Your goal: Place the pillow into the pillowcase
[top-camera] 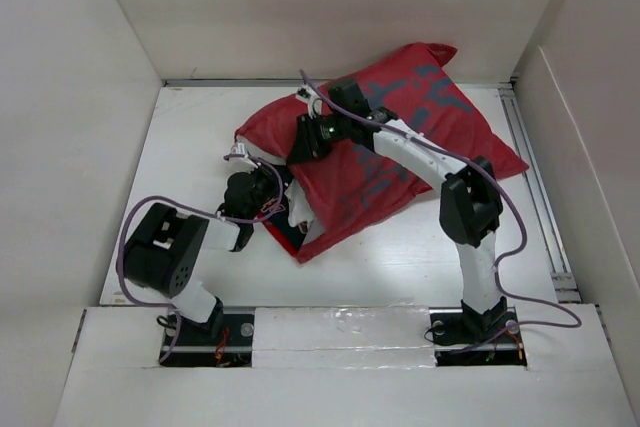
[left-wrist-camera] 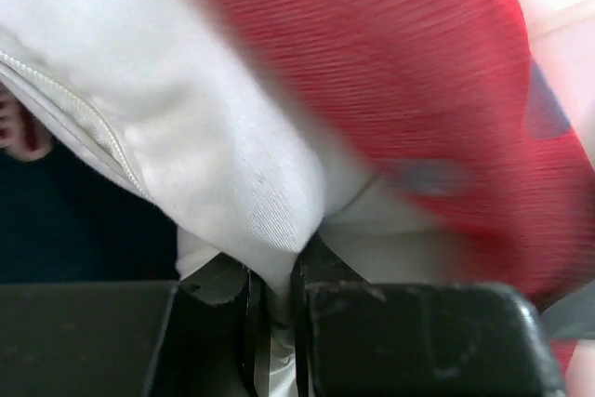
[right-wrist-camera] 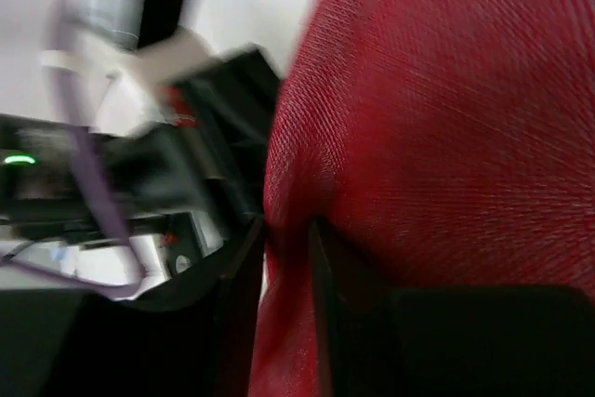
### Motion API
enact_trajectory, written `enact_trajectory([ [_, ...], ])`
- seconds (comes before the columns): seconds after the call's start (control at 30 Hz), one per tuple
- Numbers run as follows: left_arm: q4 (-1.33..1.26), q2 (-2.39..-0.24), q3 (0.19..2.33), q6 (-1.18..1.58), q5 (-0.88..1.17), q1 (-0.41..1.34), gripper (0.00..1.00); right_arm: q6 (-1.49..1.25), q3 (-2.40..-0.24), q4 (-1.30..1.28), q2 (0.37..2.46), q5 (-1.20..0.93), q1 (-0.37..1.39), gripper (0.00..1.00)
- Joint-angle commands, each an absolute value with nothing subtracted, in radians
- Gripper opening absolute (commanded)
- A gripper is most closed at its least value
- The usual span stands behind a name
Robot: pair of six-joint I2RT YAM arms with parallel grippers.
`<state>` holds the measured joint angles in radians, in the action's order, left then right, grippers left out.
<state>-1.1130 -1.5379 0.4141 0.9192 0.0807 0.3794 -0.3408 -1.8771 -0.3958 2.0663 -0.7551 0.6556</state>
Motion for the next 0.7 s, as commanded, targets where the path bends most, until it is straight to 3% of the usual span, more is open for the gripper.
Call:
enact_trajectory([
  [0.0, -1.348, -1.569, 0.41, 0.974, 0.149, 0.394, 0.0, -0.281, -1.821, -0.368, 2.088, -0.77, 0.678, 0.36],
  [0.03, -1.348, -1.546, 0.347, 0.986, 0.105, 0.384, 0.01, -0.281, -1.806, -0.329, 2.079, -0.77, 0.678, 0.4],
  [0.07, -1.31, -1.508, 0.321, 0.995, 0.066, 0.383, 0.13, -0.281, -1.78, -0.309, 2.068, -0.77, 0.678, 0.45],
  [0.1, -1.236, -1.406, 0.308, 1.006, 0.025, 0.371, 0.34, -0.291, -1.77, -0.293, 2.057, -0.779, 0.678, 0.48],
  [0.2, -0.733, -1.248, 0.38, 0.982, -0.188, 0.371, 0.37, -0.301, -1.779, -0.267, 2.045, -0.79, 0.678, 0.45],
  [0.27, -0.5, -1.128, 0.414, 0.971, -0.292, 0.371, 0.57, -0.316, -1.804, -0.267, 2.054, -0.79, 0.678, 0.3],
  [0.3, -0.445, -1.091, 0.438, 0.962, -0.308, 0.371, 0.76, -0.33, -1.83, -0.267, 2.054, -0.775, 0.689, 0.23],
  [0.33, -0.396, -1.054, 0.452, 0.951, -0.308, 0.359, 0.9, -0.33, -1.847, -0.267, 2.077, -0.764, 0.689, 0.19],
  [0.37, -0.286, -0.987, 0.471, 0.94, -0.342, 0.35, 1.0, -0.33, -1.865, -0.278, 2.088, -0.764, 0.701, 0.22],
  [0.47, -0.102, -0.925, 0.555, 0.957, -0.425, 0.35, 1.0, -0.348, -1.894, -0.287, 2.1, -0.773, 0.73, 0.33],
  [0.67, 0.005, -1.061, 0.611, 0.997, -0.422, 0.263, 1.0, -0.442, -1.917, -0.178, 2.063, -0.83, 0.752, 0.37],
])
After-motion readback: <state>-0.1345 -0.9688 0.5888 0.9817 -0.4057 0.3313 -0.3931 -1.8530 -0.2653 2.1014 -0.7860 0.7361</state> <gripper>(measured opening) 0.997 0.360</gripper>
